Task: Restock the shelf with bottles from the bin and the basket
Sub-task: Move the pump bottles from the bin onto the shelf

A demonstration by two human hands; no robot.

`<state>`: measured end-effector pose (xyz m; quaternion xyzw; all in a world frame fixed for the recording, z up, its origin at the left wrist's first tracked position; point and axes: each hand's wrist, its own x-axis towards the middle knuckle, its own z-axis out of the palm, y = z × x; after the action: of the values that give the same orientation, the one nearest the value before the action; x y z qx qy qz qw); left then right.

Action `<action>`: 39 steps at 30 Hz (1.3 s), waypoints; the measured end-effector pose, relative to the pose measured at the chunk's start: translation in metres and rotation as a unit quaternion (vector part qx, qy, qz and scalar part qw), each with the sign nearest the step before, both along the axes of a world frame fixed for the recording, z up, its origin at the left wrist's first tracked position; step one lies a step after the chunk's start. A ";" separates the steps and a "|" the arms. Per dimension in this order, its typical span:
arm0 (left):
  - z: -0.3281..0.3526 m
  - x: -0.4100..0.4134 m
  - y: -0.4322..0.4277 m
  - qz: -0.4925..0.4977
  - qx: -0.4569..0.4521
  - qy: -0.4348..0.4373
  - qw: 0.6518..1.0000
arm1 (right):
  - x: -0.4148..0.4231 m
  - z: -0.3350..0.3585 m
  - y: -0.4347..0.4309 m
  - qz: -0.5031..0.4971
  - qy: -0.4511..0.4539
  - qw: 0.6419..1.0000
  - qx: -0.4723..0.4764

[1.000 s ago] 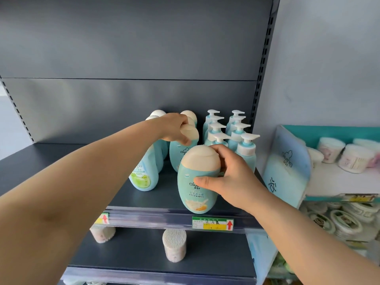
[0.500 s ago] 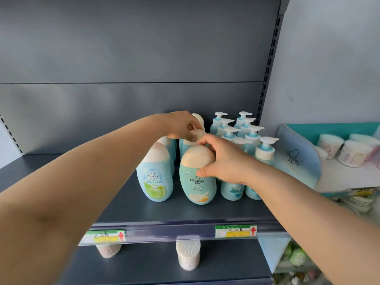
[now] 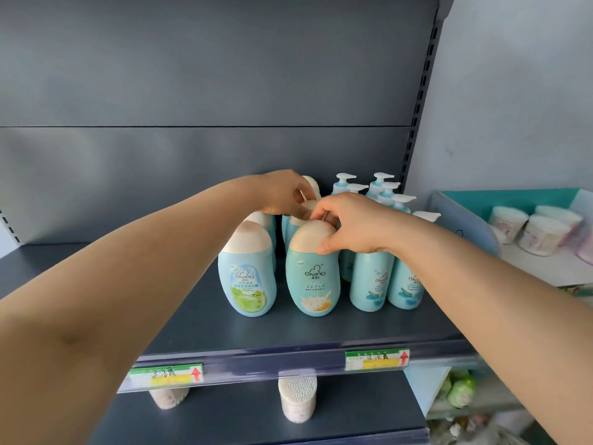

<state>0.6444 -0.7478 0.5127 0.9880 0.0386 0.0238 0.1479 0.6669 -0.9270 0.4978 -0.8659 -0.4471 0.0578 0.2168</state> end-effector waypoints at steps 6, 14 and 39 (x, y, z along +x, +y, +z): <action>0.000 -0.003 0.000 0.003 -0.012 0.002 1.000 | 0.009 0.008 -0.003 -0.001 0.006 1.000 -0.020; 0.000 -0.004 0.000 0.008 -0.038 -0.004 0.999 | 0.011 0.012 0.006 0.000 -0.021 0.998 -0.056; -0.027 0.008 -0.253 -0.194 0.088 -0.295 0.932 | 0.002 -0.026 -0.261 -0.330 -0.264 0.906 -0.026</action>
<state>0.6527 -1.0012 0.4858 0.9339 -0.2010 0.2881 0.0673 0.6693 -1.1878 0.4715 -0.9529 -0.1746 -0.2363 0.0752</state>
